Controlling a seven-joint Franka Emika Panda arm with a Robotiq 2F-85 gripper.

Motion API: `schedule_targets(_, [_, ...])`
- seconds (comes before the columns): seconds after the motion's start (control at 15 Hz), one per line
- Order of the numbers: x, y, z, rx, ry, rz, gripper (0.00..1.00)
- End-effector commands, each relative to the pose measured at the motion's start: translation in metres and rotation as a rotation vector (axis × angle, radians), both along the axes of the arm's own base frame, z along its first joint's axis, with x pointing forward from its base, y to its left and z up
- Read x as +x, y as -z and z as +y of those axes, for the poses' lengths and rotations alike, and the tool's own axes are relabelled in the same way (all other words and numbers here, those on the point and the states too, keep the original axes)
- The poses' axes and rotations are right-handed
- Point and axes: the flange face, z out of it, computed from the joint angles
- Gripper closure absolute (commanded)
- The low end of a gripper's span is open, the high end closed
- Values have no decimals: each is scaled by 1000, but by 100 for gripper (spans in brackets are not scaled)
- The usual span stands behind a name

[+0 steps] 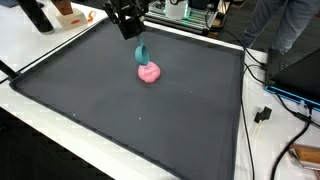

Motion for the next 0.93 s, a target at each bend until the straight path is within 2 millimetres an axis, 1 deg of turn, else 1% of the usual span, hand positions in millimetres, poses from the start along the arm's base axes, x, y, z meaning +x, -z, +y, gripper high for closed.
schedule_targets(0.0, [-14, -7, 21, -160, -9, -60, 75])
schedule_targets(0.2, [-22, -5, 34, -266, -61, -78, 75])
schedule_targets(0.27, [-8, -3, 30, -216, -43, -74, 50])
schedule_targets(0.4, [-12, -1, 36, -243, -66, -70, 50])
schedule_targets(0.8, [-15, -3, 35, -248, -69, -73, 50])
schedule_targets(0.87, [-15, -3, 35, -248, -69, -74, 75])
